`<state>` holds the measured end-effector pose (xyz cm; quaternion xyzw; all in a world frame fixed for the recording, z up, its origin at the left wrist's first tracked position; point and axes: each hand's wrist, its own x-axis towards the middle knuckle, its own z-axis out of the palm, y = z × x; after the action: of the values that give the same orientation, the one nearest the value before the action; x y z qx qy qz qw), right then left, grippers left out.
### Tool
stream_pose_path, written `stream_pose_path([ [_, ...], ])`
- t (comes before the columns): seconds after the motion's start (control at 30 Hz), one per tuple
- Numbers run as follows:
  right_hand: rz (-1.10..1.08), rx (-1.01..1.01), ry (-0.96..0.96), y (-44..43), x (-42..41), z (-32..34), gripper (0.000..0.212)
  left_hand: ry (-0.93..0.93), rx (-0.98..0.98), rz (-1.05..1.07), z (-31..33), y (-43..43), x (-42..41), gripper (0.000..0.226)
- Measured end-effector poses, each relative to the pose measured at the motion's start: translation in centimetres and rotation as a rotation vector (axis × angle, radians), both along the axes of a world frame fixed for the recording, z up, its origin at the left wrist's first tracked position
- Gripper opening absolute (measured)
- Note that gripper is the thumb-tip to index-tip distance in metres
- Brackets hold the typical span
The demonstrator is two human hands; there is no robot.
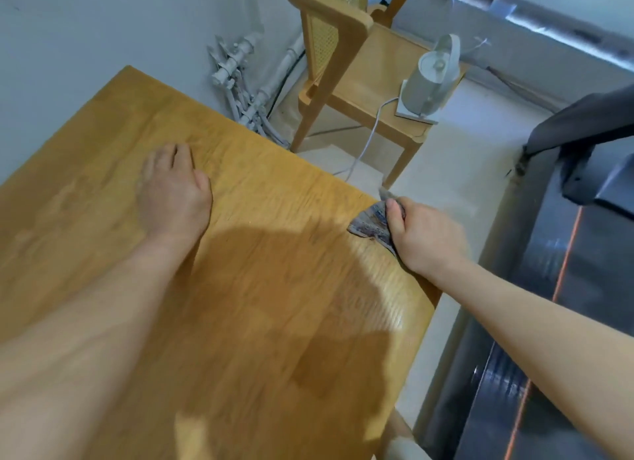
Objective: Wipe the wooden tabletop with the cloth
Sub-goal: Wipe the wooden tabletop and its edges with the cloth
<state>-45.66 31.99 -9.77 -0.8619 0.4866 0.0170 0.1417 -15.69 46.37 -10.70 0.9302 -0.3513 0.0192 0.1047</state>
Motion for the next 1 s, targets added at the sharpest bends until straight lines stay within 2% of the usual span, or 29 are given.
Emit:
stream_pose_path([
  [0.13, -0.074, 0.048, -0.010, -0.9, 1.2, -0.7, 0.049, 0.049, 0.046, -0.022, 0.4, -1.5, -2.7, 0.058],
  [0.23, -0.087, 0.039, -0.055, -1.1, 1.0, -1.3, 0.051, 0.114, 0.141, -0.198, 0.3, -3.6, -10.1, 0.066],
  [0.33, -0.086, 0.032, -0.115, -1.1, 0.8, -1.3, 0.052, 0.112, 0.155, -0.321, 0.0, -4.4, -16.0, 0.066],
  [0.5, -0.073, 0.042, -0.092, -1.1, 0.6, -0.7, 0.052, 0.098, 0.132, -0.390, -0.7, -0.3, -18.5, 0.063],
  [0.67, -0.049, 0.302, -0.136, -2.3, -0.1, -0.3, 0.053, 0.064, 0.150, -0.385, -0.9, 4.3, -23.8, 0.062],
  [0.77, -0.114, 0.214, -0.152, -1.5, -1.7, -0.8, 0.050, 0.019, 0.120, -0.367, -1.0, 4.3, -24.0, 0.061],
  [0.83, -0.280, 0.197, -0.252, -0.7, -3.7, -1.6, 0.047, 0.035, 0.106, -0.364, -0.9, 4.3, -23.8, 0.061],
  [0.93, -0.611, 0.311, -0.624, 1.8, -5.2, -2.6, 0.043, 0.107, 0.100, -0.336, -0.6, 4.2, -23.7, 0.063],
  [1.0, -0.754, 0.335, -0.758, 4.4, -4.8, -2.8, 0.045, 0.093, 0.090, -0.340, -0.4, 4.2, -23.9, 0.063],
])
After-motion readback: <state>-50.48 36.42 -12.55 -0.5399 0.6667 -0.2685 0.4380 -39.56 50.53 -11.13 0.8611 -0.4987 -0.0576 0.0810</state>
